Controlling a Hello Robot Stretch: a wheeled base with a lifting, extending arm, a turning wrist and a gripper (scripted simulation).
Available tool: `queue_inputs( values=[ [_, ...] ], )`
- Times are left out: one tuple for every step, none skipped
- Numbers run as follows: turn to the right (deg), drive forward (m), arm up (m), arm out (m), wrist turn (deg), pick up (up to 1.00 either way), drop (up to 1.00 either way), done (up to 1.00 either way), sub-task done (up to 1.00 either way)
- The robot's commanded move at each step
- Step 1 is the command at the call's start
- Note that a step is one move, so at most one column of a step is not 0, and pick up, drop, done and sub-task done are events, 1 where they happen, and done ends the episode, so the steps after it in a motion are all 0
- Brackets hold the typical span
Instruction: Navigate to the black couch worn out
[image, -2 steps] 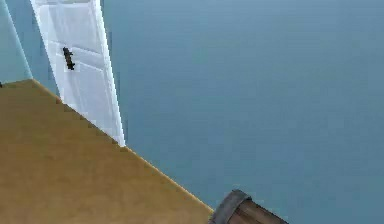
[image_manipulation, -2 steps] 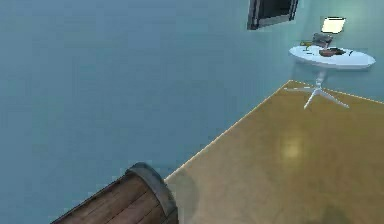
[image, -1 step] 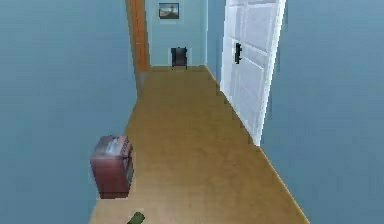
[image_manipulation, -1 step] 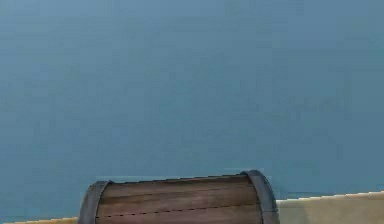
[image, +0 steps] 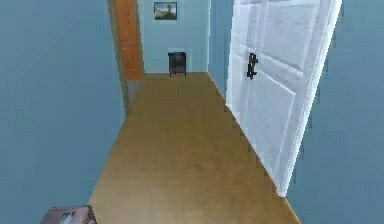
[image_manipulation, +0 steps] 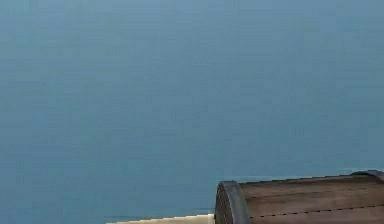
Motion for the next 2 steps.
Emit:
queue_inputs(
  values=[
    [36.0,0.0,0.0,0.0,0.0,0.0,0.0,0.0,0.0],
    [0.0,0.4,0.0,0.0,0.0,0.0,0.0,0.0,0.0]
  ],
)
